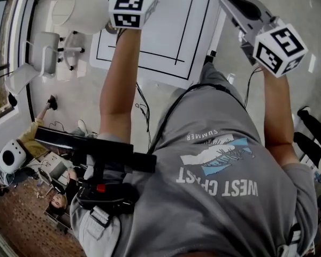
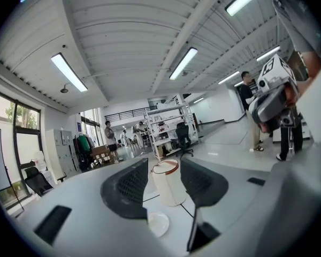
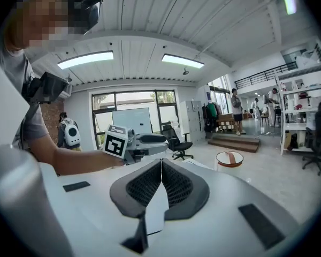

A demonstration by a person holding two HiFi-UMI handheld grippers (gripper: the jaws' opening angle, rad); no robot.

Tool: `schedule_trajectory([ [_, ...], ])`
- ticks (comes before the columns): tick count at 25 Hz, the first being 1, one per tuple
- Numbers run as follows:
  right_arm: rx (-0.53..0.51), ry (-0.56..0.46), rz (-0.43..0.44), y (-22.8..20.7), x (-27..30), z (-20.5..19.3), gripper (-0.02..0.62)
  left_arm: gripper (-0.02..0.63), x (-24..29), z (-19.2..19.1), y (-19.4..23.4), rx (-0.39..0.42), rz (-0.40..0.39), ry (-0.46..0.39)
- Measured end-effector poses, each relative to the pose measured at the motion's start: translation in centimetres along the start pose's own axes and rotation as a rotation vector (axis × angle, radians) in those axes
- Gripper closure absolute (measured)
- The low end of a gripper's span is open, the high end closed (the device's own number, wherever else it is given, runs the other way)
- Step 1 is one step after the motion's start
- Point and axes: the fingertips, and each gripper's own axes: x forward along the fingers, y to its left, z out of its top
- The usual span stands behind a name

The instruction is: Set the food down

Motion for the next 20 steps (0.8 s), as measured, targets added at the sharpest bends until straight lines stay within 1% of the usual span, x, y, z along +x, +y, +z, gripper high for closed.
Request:
schedule_trajectory([
  [4,-0.028,-0.041,-0.007,1.4,-0.9,1.6,0.588,0.413,-3.5,3.1,-0.3,-0.076,-0.004,-0.084],
  [6,-0.043,-0.058,-0.011,1.9,-1.2,2.3,0.588,0.413,-4.9,4.4,-0.5,-0.097,-0.004,-0.125],
  [15,-0.103,-0.138,-0.015,4.9,-4.2,4.6,0.588,0.413,-11.7,8.2,-2.7,-0.109,-0.003,-0.23],
  [18,-0.128,-0.158,0.006,5.5,-5.7,5.3,0.588,0.413,-13.0,9.1,-3.3,-0.108,0.017,-0.243],
  [20,-0.14,-0.164,0.024,5.5,-6.5,5.5,0.588,0.413,-13.5,9.1,-3.6,-0.108,0.042,-0.232],
])
